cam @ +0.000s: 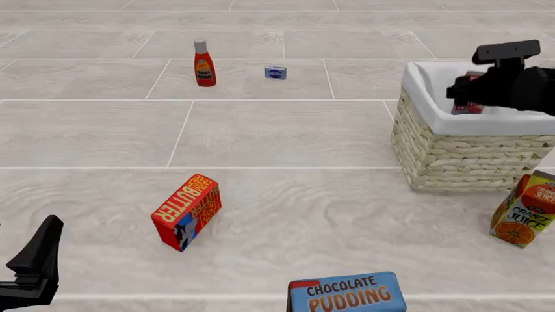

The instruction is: Pick the milk and place it in the basket.

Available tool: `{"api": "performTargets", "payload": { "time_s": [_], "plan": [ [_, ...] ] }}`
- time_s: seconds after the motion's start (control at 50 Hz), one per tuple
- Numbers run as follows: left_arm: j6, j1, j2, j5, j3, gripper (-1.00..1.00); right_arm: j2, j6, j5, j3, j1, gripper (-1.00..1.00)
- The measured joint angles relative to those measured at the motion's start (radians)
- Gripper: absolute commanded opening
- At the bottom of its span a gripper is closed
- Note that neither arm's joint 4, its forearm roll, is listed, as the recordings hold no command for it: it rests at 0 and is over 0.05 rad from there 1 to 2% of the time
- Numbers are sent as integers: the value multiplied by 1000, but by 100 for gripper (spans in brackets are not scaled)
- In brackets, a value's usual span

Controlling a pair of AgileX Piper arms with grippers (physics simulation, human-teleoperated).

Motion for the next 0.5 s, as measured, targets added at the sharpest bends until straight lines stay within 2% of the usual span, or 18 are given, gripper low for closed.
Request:
{"api": "performTargets", "payload": {
  "time_s": [0.38,0.4,0.5],
  "plan": [
    [0,0,0,0,0,100,23,-2,-5,0,-11,-100],
    [0,0,0,0,0,100,22,-2,-5,0,-11,100],
    [0,0,0,0,0,100,14,7,-5,-5,-11,100]
  ]
}}
